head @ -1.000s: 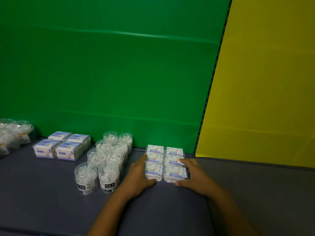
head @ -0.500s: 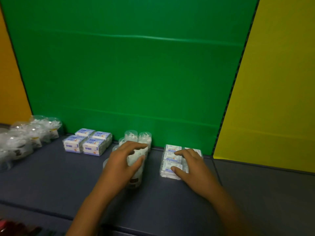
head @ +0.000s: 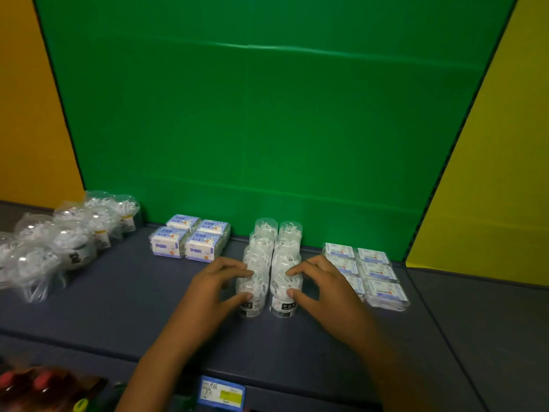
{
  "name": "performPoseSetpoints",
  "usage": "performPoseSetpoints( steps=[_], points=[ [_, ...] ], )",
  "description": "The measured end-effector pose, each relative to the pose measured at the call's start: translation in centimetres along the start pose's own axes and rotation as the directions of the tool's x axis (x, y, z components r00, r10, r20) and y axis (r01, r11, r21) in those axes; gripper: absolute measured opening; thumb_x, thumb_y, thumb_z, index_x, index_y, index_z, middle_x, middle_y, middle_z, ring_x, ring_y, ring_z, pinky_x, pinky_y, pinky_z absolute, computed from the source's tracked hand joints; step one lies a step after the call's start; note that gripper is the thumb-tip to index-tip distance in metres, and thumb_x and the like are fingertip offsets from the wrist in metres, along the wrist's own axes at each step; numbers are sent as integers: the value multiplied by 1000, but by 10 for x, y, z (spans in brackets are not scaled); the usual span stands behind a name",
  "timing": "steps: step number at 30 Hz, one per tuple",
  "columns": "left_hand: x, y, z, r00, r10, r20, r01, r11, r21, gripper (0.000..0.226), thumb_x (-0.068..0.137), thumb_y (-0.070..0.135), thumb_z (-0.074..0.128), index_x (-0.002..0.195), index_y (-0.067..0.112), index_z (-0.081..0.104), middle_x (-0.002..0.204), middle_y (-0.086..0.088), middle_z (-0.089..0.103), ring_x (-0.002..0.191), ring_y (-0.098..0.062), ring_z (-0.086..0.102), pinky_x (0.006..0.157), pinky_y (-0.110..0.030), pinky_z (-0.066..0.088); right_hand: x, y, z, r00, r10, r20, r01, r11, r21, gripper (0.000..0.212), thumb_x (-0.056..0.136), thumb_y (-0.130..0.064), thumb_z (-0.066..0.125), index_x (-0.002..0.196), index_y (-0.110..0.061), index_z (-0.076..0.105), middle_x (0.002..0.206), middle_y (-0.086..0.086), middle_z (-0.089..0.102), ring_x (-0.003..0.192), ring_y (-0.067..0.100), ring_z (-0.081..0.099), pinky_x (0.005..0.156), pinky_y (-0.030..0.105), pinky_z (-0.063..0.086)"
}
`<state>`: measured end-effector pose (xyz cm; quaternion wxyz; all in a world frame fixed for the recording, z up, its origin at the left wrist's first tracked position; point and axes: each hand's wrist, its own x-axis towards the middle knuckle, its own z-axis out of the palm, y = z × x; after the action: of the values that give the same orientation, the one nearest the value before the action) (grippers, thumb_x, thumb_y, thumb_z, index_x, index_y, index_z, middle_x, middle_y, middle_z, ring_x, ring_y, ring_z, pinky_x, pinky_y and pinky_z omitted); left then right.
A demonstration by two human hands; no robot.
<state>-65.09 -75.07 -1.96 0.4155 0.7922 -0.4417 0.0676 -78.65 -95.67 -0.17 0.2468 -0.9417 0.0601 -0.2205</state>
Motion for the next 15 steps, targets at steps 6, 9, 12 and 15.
performPoseSetpoints(
  steps=[6, 9, 12, 15],
  points=[
    [3, -3, 16, 993, 61, -103, -56, 997, 43, 36, 74, 21, 79, 109, 23, 69, 113, 8, 51, 96, -5, 55, 86, -28, 53, -5, -7, 9, 995, 81, -61, -85, 994, -61, 30, 86, -33, 71, 114, -33, 61, 110, -16, 43, 99, -2, 46, 81, 5, 34],
    [4, -4, 18, 990, 85, -109, -83, 996, 25, 37, 73, 19, 80, 108, 20, 69, 113, 5, 52, 99, -9, 56, 85, -32, 54, -5, -11, 9, 992, 114, -62, -119, 989, -89, 30, 87, -35, 70, 116, -34, 60, 111, -15, 43, 100, -1, 46, 80, 5, 34],
    [5, -7, 15, 990, 96, -107, -96, 995, -2, 38, 73, 15, 80, 109, 20, 69, 114, 5, 53, 102, -9, 56, 90, -32, 53, -5, -15, 11, 990, 127, -63, -133, 987, -96, 31, 87, -35, 70, 116, -34, 59, 110, -15, 42, 94, -5, 45, 76, 3, 34],
    [7, -12, 12, 990, 98, -101, -101, 995, -25, 38, 74, 15, 80, 110, 22, 69, 115, 6, 52, 105, -7, 55, 91, -32, 53, -2, -19, 13, 989, 135, -67, -141, 985, -95, 30, 87, -35, 70, 115, -33, 59, 109, -14, 42, 90, -7, 45, 75, 4, 36]
  ],
)
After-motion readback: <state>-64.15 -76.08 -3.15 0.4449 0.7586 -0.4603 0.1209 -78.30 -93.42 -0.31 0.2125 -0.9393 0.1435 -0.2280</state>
